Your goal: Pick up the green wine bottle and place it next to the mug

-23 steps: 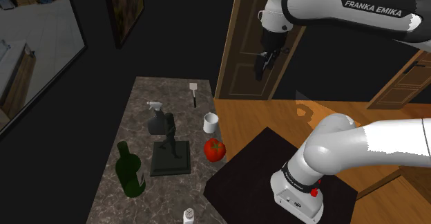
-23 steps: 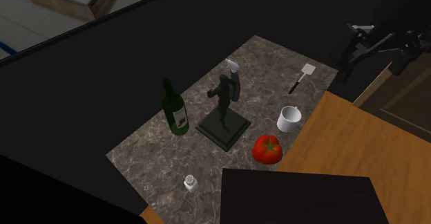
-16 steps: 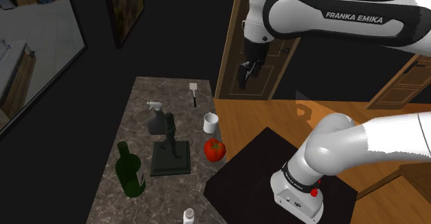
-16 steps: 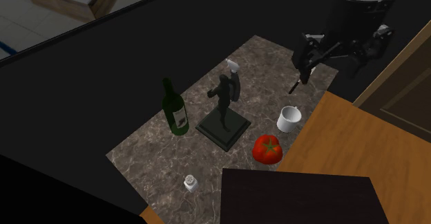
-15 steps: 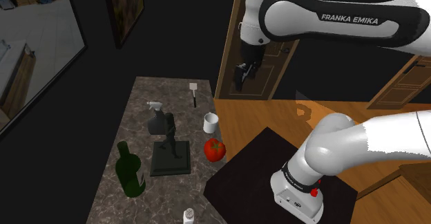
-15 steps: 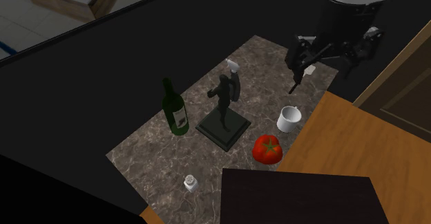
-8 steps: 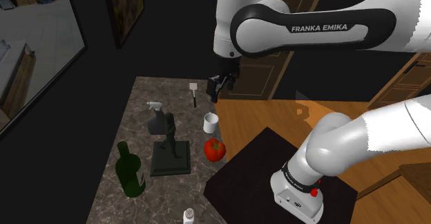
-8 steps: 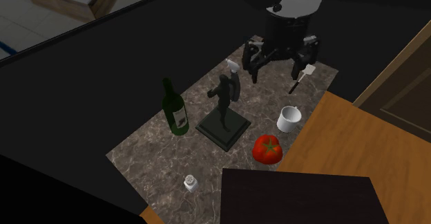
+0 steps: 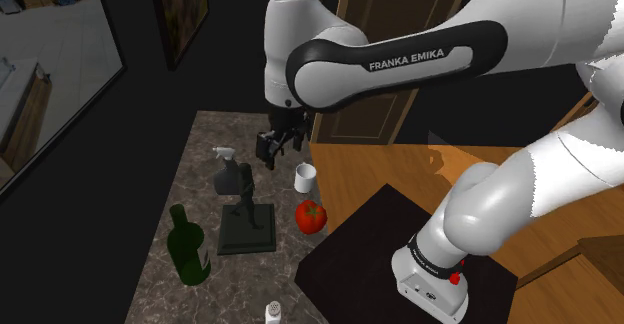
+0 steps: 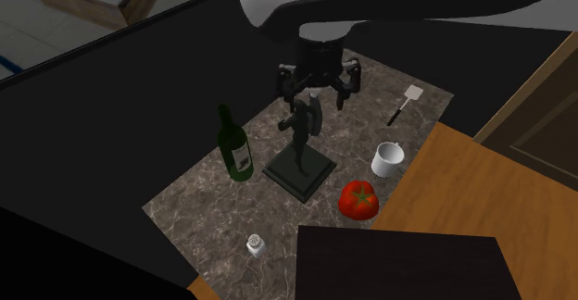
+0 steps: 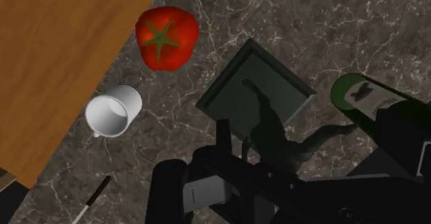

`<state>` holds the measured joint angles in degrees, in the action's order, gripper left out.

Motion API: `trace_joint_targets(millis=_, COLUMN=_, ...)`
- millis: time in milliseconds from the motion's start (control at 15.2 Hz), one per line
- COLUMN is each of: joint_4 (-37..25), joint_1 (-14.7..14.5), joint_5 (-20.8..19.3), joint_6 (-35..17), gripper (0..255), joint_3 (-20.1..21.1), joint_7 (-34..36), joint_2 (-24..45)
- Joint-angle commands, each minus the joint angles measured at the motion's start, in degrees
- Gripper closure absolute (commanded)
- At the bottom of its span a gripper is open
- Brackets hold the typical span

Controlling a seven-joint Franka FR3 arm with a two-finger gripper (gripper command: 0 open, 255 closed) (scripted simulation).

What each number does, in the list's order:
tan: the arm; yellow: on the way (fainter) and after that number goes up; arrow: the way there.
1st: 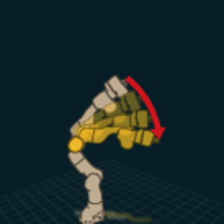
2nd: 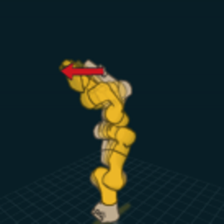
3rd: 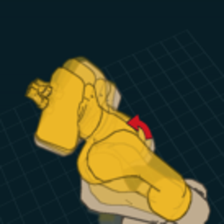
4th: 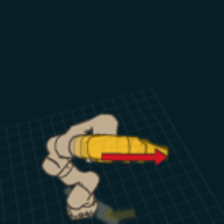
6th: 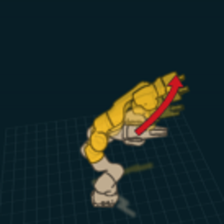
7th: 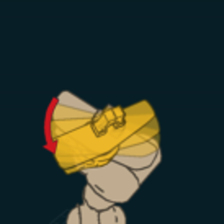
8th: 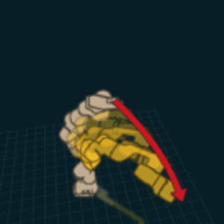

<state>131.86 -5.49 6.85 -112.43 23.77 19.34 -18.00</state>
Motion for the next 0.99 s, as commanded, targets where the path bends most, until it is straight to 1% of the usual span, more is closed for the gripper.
trace_joint_targets(millis=0, joint_4=-1.9, joint_1=-0.2, joint_5=-0.5, joint_6=-2.3, gripper=0, joint_3=1.8, joint_7=2.6, joint_2=3.8)
trace_joint_targets(millis=264, joint_4=-6.7, joint_1=-0.7, joint_5=-2.9, joint_6=-5.9, gripper=0, joint_3=4.9, joint_7=8.1, joint_2=12.0)
trace_joint_targets(millis=528, joint_4=-12.7, joint_1=-2.1, joint_5=-6.9, joint_6=-8.6, gripper=0, joint_3=7.1, joint_7=14.1, joint_2=20.7)
trace_joint_targets(millis=726, joint_4=-17.9, joint_1=-3.9, joint_5=-10.6, joint_6=-9.7, gripper=0, joint_3=7.7, joint_7=18.4, joint_2=27.5)
trace_joint_targets(millis=924, joint_4=-23.9, joint_1=-6.6, joint_5=-14.2, joint_6=-10.2, gripper=0, joint_3=7.6, joint_7=22.4, joint_2=34.2)
